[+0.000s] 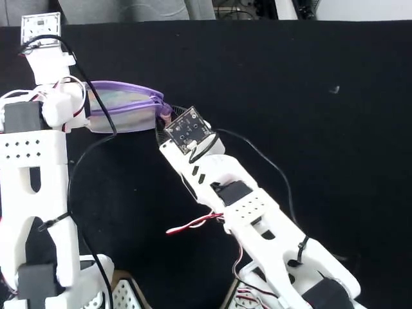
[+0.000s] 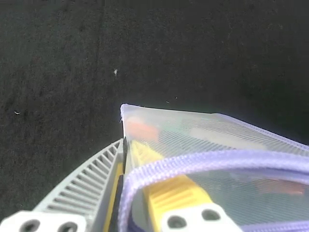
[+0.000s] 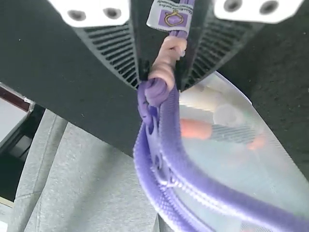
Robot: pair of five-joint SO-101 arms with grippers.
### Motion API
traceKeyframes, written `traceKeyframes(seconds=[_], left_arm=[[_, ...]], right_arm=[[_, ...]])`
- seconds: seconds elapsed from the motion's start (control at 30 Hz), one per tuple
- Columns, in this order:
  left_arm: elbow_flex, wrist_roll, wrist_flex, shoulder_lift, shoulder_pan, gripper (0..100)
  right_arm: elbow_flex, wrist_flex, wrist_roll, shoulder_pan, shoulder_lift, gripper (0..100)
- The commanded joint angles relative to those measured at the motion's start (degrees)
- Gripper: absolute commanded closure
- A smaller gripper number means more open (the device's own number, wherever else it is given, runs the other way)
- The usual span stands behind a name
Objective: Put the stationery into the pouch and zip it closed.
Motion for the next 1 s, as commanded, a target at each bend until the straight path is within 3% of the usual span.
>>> traceKeyframes(seconds=[0.0,0.1,0.23,0.47,0.9,0.97], left_arm=[[0.48,0.7,0.18,1.58,2.51,97],[0.48,0.7,0.18,1.41,2.51,97],[0.48,0.7,0.18,1.41,2.51,97],[0.57,0.7,0.26,1.32,2.42,97],[0.57,2.2,0.18,1.49,2.51,97],[0.57,2.29,0.18,1.58,2.51,97]], right_arm=[[-0.75,-0.97,-2.2,-0.53,-2.33,85.8],[-1.19,-1.14,-2.2,-0.53,-1.1,80.5],[-3.82,-1.32,-2.37,-0.53,3.56,80.5],[-4.09,-0.97,-2.37,-0.53,2.42,88.8],[-1.8,-3.87,-2.37,-0.53,0.66,89.6],[-1.8,-3.78,-2.29,-0.44,0.66,94.7]])
